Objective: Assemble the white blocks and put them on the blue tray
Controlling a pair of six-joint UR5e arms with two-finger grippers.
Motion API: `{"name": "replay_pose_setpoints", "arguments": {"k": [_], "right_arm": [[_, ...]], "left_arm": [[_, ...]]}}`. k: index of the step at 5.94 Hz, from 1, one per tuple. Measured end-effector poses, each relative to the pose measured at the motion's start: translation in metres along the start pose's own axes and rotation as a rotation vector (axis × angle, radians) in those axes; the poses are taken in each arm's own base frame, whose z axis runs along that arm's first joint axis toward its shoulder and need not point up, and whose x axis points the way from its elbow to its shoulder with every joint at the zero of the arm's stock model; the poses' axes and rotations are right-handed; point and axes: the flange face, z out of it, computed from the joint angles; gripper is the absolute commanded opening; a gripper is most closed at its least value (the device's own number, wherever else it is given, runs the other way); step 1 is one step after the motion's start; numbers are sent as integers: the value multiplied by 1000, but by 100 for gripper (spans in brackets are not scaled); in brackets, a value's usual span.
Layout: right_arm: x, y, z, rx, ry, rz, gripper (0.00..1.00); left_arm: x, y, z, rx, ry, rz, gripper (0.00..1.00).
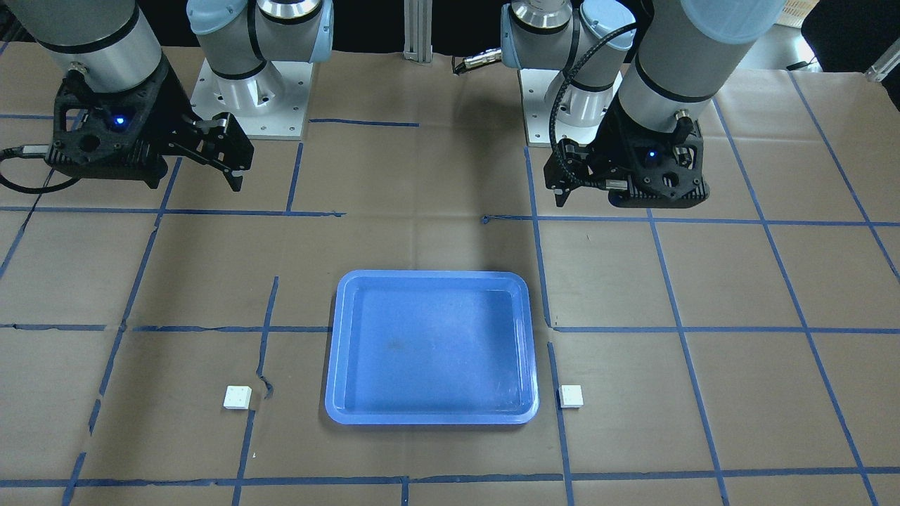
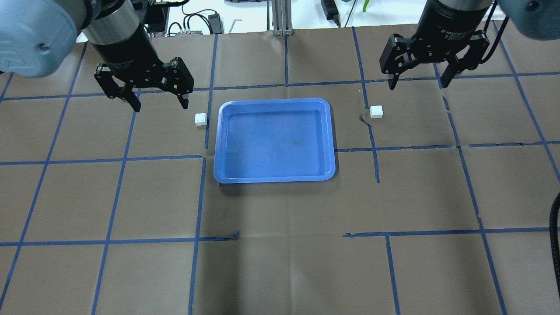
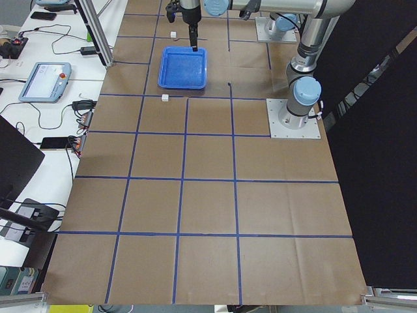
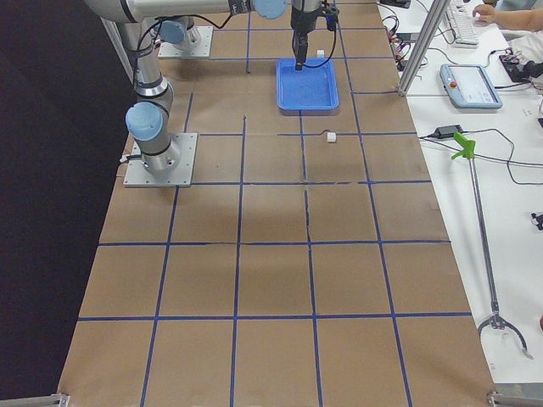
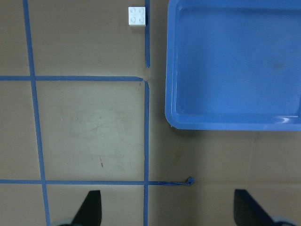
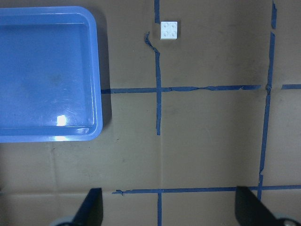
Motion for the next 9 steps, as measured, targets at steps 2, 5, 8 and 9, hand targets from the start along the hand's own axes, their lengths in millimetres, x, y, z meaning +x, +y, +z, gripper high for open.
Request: {"name": "replay_pose_setpoints", "arguments": {"k": [2, 5, 8, 9], "right_arm": [[0, 0, -1, 6, -6, -100, 100], [4, -8, 5, 7, -4, -693, 100], [29, -48, 15, 80, 53, -1418, 100], [41, -70, 24, 101, 41, -1538, 100]], "left_arm": [[-7, -70, 79, 35, -5, 21, 99], [-12, -132, 172, 106, -8, 53, 99], [-25, -157, 227, 105, -7, 37, 97], [-28, -161, 242, 103, -8, 34, 94]]}}
